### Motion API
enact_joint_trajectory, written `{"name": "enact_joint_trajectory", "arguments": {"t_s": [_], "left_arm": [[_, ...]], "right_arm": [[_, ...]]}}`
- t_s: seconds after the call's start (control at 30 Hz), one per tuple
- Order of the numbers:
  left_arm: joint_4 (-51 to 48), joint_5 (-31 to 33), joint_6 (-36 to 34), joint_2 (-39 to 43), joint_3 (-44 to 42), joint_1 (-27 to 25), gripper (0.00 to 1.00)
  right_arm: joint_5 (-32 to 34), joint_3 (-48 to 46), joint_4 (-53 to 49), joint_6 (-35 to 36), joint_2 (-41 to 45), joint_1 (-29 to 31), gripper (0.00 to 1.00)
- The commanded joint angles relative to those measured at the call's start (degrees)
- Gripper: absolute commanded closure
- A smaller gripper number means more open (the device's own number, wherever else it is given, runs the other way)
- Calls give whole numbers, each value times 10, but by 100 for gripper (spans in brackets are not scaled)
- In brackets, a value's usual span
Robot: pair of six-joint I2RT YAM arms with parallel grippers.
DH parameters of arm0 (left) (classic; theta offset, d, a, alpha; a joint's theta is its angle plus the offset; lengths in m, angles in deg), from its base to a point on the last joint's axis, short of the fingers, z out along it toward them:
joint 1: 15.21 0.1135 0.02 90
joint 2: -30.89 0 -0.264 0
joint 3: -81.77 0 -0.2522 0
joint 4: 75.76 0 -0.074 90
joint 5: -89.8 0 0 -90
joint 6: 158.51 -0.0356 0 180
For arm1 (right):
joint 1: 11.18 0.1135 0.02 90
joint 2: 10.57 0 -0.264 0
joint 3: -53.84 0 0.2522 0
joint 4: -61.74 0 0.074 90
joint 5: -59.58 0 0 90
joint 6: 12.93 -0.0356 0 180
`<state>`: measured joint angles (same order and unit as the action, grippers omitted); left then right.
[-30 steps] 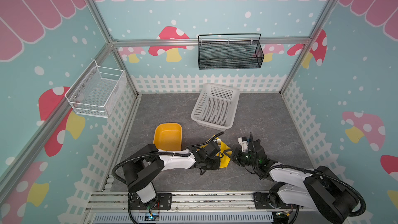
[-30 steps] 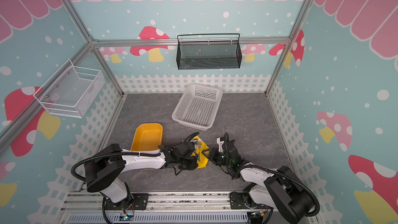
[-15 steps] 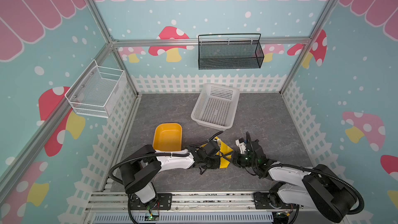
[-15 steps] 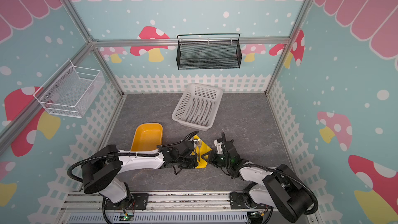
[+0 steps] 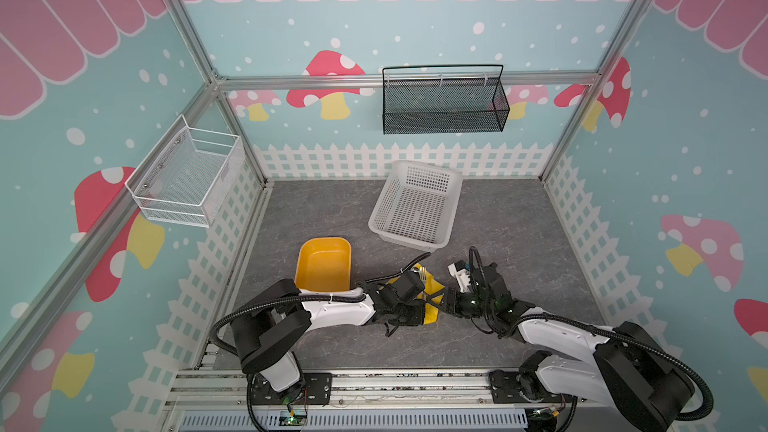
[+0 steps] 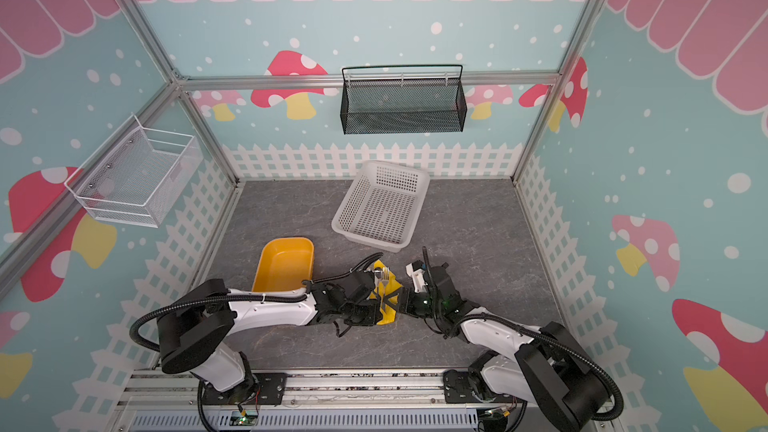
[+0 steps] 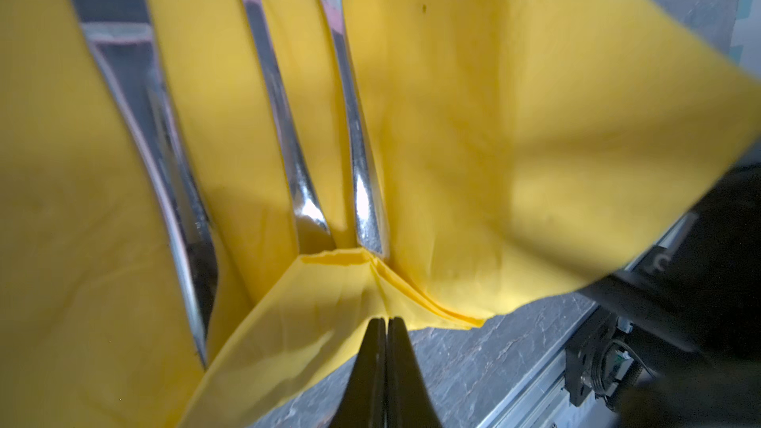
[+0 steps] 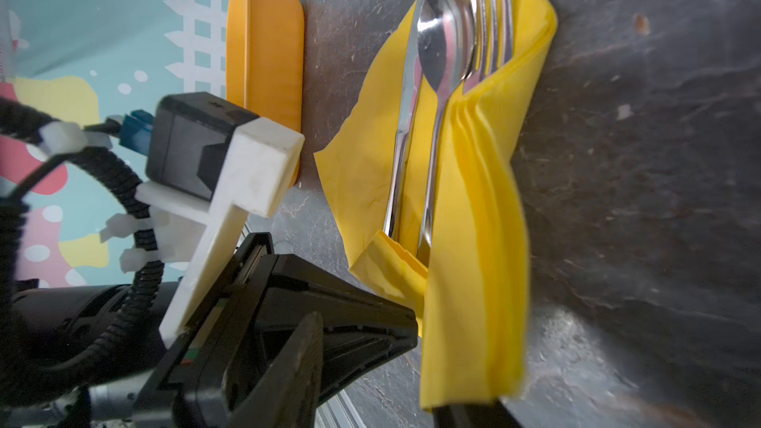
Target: Place the utensils on the paper napkin and roll it up
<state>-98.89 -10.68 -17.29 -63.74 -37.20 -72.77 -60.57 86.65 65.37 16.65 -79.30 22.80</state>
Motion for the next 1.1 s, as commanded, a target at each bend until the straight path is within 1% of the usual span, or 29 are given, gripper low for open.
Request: {"name": "enact_joint_trajectory", "arguments": {"t_s": [0.0,0.17,0.23,0.3,0.4,0.5,0.57,0.67,0.8,0.93,1.07], "left_arm": [[7,9,6,8,-9,-3,93],[7,10,6,10,-11,-3,93],[8,9,7,10,-11,-3,93],[7,10,7,9,-11,-3,93],[8,10,7,6,-10,-3,94],[8,10,7,0,-9,-3,95],[9,9,7,-4,-9,-3,95],[16,10,9,-9,-11,-3,95],[28,11,12,-17,-12,-3,95],[36,12,18,-26,-13,-3,96],[51,13,28,-29,-25,-4,97]], "right_arm": [[34,31,-71,29,-17,12,55],[54,44,-92,32,-31,17,57],[58,44,-93,33,-32,18,62],[59,44,-94,30,-32,18,70],[51,46,-93,29,-31,18,77],[45,50,-92,28,-29,18,80],[42,53,-93,29,-27,19,80],[37,57,-93,28,-27,19,84],[31,63,-93,28,-27,21,84],[15,68,-93,31,-33,22,88],[22,67,-88,32,-33,28,88]]}}
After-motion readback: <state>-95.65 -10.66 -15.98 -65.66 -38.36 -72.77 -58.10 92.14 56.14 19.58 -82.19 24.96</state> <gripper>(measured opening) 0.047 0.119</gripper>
